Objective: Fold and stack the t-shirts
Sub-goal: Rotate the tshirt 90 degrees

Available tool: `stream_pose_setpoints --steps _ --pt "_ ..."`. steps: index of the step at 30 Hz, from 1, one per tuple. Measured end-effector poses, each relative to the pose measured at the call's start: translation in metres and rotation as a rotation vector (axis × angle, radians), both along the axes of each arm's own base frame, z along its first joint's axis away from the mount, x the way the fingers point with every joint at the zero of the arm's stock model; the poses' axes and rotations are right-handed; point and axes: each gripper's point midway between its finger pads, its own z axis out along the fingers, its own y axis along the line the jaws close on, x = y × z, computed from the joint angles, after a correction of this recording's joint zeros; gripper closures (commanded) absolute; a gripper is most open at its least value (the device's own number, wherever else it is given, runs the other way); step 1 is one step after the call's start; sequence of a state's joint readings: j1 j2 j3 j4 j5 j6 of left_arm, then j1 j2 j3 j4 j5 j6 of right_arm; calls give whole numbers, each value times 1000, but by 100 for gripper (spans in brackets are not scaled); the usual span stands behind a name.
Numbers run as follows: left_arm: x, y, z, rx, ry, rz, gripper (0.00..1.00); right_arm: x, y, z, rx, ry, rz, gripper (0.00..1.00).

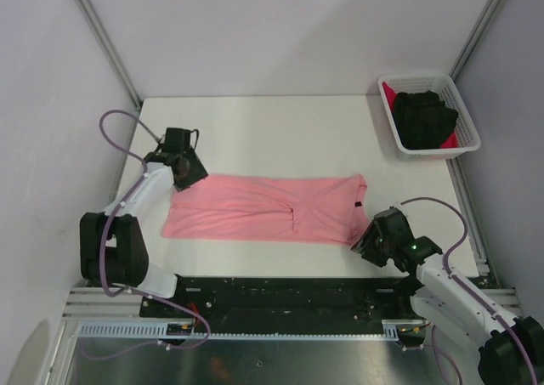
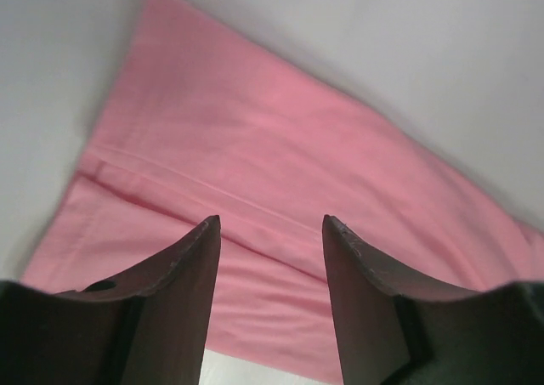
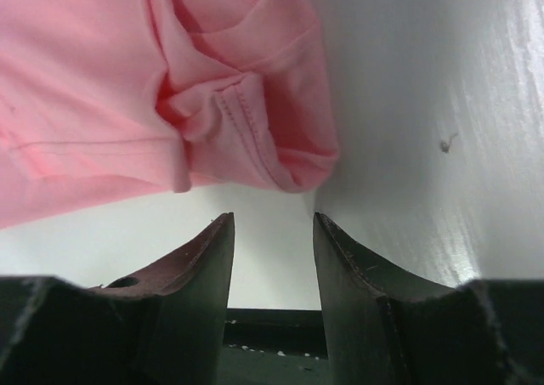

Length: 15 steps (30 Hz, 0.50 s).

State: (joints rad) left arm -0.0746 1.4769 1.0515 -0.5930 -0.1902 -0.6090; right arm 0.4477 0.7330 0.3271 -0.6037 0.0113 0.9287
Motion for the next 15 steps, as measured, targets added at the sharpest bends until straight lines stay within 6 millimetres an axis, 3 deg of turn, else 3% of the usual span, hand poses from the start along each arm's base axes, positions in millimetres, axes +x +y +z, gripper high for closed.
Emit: stream_pose_setpoints --steps 3,8,15 --pt "-3 -27 6 -31 -13 -96 44 4 5 1 45 -12 -36 54" --pt "-8 -54 15 -68 -33 -205 45 16 12 -1 93 -36 -86 55" --pt "-18 -77 25 -111 -53 -323 45 60 10 -2 126 -79 -178 57"
